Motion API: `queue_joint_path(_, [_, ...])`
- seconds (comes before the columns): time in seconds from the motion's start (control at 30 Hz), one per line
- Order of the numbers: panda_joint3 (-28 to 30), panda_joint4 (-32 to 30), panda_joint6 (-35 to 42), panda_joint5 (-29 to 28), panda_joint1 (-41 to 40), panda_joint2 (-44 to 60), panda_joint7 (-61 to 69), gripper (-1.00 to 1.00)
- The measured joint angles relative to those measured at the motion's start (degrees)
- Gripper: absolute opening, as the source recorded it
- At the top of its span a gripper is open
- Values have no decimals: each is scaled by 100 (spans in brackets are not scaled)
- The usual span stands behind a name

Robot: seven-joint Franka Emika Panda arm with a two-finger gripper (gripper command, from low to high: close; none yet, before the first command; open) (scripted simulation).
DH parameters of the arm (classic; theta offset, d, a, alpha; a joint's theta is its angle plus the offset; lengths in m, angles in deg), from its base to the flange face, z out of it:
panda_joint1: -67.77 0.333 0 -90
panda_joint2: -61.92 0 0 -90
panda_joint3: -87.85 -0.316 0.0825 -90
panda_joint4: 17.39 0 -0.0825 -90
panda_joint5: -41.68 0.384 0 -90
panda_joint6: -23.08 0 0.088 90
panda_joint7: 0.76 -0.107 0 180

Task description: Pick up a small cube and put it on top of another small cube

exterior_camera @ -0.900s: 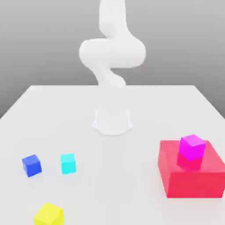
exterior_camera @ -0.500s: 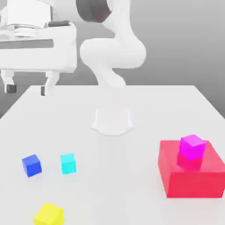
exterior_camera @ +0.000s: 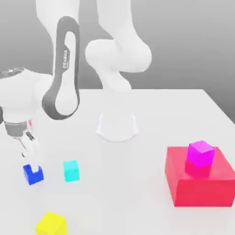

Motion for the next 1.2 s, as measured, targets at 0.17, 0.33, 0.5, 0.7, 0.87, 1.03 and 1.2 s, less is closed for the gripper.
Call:
queue_joint_path(0.17, [-341,70,-247,213,-292,311,166,-100])
queue_joint_path(0.33, [-184,30,-119,75,-166,147,56,-100])
queue_joint_path(0.5, [449,-195,620,-942,238,-838,-712,-100])
queue_joint_path(0.7, [21,816,1500,-1279,862,-725,-1325,-100])
queue_joint_path(0.87, [-464,1857,2234,-1417,1470,-431,-1787,-100])
queue_joint_path(1.03, [-642,2158,1690,-1298,1590,416,-1792,100])
queue_joint_path(1.2, [-642,2158,1690,-1298,1590,416,-1792,100])
